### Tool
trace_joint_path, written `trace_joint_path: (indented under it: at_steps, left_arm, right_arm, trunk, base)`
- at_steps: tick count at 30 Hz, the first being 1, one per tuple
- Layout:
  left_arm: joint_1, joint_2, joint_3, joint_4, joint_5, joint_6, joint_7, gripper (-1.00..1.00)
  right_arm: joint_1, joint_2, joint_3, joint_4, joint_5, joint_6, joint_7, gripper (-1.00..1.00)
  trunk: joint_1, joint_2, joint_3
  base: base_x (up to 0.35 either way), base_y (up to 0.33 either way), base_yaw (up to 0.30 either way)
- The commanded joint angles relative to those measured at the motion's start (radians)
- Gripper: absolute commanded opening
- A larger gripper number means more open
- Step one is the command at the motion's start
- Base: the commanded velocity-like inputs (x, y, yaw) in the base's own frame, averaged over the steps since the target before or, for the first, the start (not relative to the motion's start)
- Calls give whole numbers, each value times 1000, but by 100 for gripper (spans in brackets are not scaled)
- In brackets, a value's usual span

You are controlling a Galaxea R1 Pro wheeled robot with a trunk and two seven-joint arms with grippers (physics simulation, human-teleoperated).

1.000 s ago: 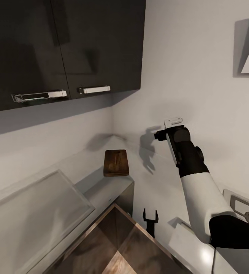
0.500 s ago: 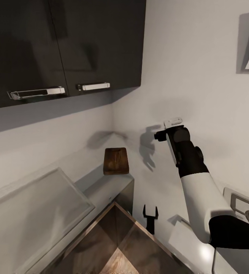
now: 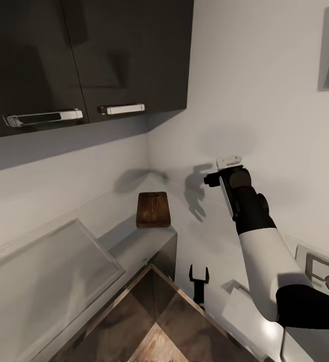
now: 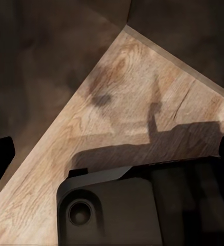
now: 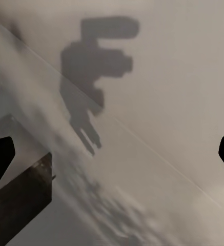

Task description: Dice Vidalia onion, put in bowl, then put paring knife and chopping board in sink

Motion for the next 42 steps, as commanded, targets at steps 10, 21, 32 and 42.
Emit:
trace_joint_path:
  at_steps: [10,21,32,42]
  left_arm:
    - [0,0,-1,-1,2,-2,-2,100]
    - [0,0,-1,-1,2,-1,-1,100]
    - [0,0,-1,-1,2,-1,-1,100]
    - [0,0,-1,-1,2,-1,-2,100]
  right_arm:
    - [-1,0,1,-1,5,5,2,100]
    - [-1,0,1,0,5,5,2,100]
    - [-1,-1,1,0,5,6,2,100]
    - [-1,0,1,1,4,6,2,100]
  trunk:
    - [1,-2,-18]
    - [1,-2,-36]
    - [1,-2,-53]
    - [1,-2,-69]
  base:
    - [0,0,0]
    - [0,0,0]
    - [0,0,0]
    - [41,-27,0]
